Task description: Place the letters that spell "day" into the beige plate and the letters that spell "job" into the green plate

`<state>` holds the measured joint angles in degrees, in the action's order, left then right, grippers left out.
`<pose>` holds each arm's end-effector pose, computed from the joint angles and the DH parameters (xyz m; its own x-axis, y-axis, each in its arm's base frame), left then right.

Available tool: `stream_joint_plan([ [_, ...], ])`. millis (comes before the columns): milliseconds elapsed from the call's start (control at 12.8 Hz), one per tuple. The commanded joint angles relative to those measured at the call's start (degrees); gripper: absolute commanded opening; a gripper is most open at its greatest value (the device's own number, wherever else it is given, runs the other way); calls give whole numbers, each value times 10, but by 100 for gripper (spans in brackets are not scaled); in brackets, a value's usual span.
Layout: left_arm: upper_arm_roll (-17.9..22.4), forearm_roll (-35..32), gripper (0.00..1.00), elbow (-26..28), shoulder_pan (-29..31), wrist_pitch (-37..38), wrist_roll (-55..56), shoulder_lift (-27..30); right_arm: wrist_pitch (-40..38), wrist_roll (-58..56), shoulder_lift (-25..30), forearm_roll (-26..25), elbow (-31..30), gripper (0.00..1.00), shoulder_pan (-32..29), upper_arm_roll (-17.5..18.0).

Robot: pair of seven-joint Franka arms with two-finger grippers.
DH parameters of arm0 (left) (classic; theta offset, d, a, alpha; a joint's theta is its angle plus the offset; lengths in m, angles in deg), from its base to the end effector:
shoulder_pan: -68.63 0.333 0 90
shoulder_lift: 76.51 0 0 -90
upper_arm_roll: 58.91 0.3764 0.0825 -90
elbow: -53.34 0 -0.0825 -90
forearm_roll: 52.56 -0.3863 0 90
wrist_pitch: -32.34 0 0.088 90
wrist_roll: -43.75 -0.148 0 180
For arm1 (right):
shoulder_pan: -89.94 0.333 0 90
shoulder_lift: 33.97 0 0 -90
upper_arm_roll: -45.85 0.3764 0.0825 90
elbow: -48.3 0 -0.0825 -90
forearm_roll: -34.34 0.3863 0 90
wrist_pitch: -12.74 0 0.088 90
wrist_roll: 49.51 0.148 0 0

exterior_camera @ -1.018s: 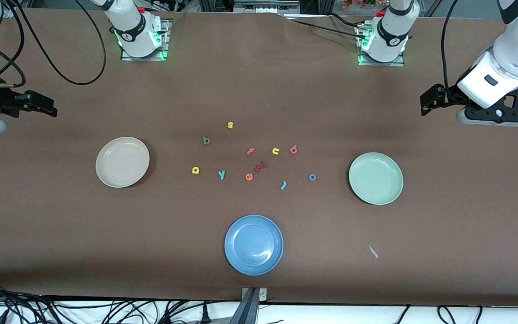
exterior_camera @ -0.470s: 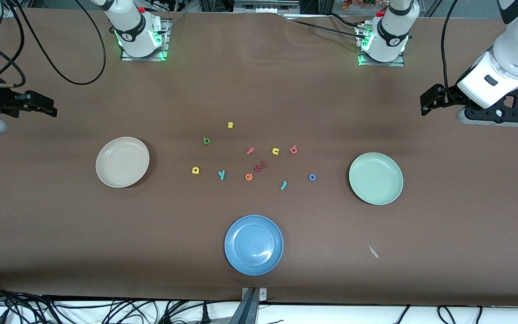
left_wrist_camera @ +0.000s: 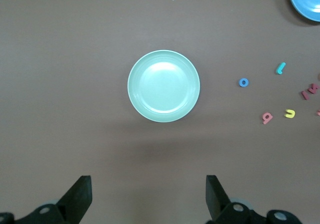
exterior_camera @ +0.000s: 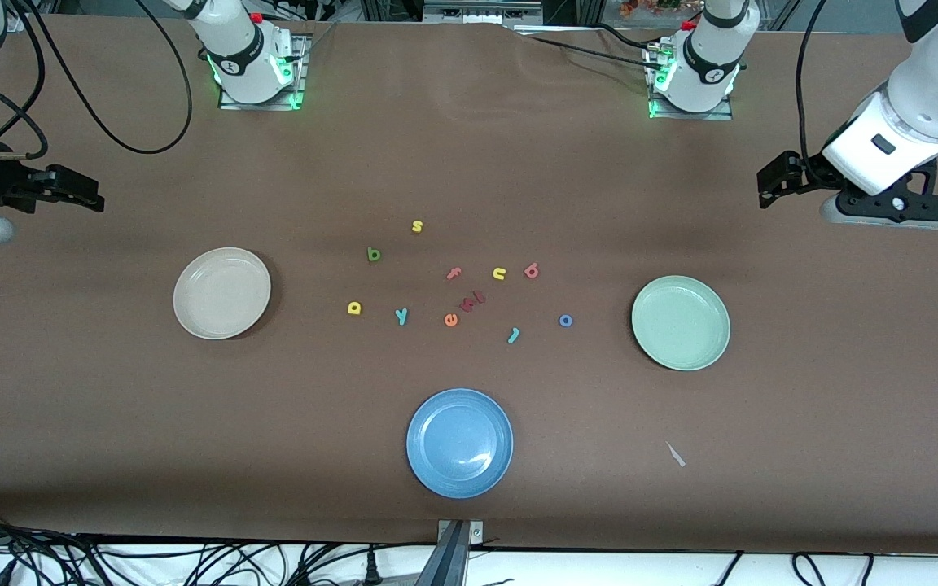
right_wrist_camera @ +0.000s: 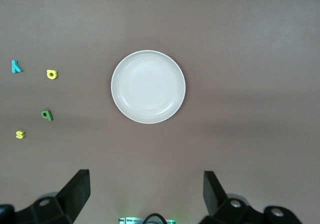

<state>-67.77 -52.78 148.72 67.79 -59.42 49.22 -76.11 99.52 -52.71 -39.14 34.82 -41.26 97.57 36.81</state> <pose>0.5436 -0.0927 0.6059 0.9957 -0.0736 -0.0555 -0.0742 -0.9972 -0.0102 0.5742 -0.0088 0.5927 0.9901 0.0306 -0.1373 0.0307 -0.9995 -0.0019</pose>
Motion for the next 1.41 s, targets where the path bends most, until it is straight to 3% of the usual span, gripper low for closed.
stream_joint_plan([
  [0,-18,-2,100,-10,-9,6,-6,-5,-6,-2,-5,-1,4,100,3,2],
  [470,-92,17,100,-22,-14,4,-9,-55,1,-2,-44,0,3,100,19,17],
  [627,-119,26,100,-46,-21,4,-8,-101,-6,-1,-98,5,20,100,32,21],
  [940,-124,24,100,-57,-63,-44,-3,-166,-2,-5,-127,10,23,100,48,23],
  [1175,-124,19,100,-54,-79,-79,-1,-209,41,-1,-178,88,24,100,53,44],
  [1332,-124,19,100,-49,-80,-99,0,-238,85,5,-210,104,22,100,76,47],
])
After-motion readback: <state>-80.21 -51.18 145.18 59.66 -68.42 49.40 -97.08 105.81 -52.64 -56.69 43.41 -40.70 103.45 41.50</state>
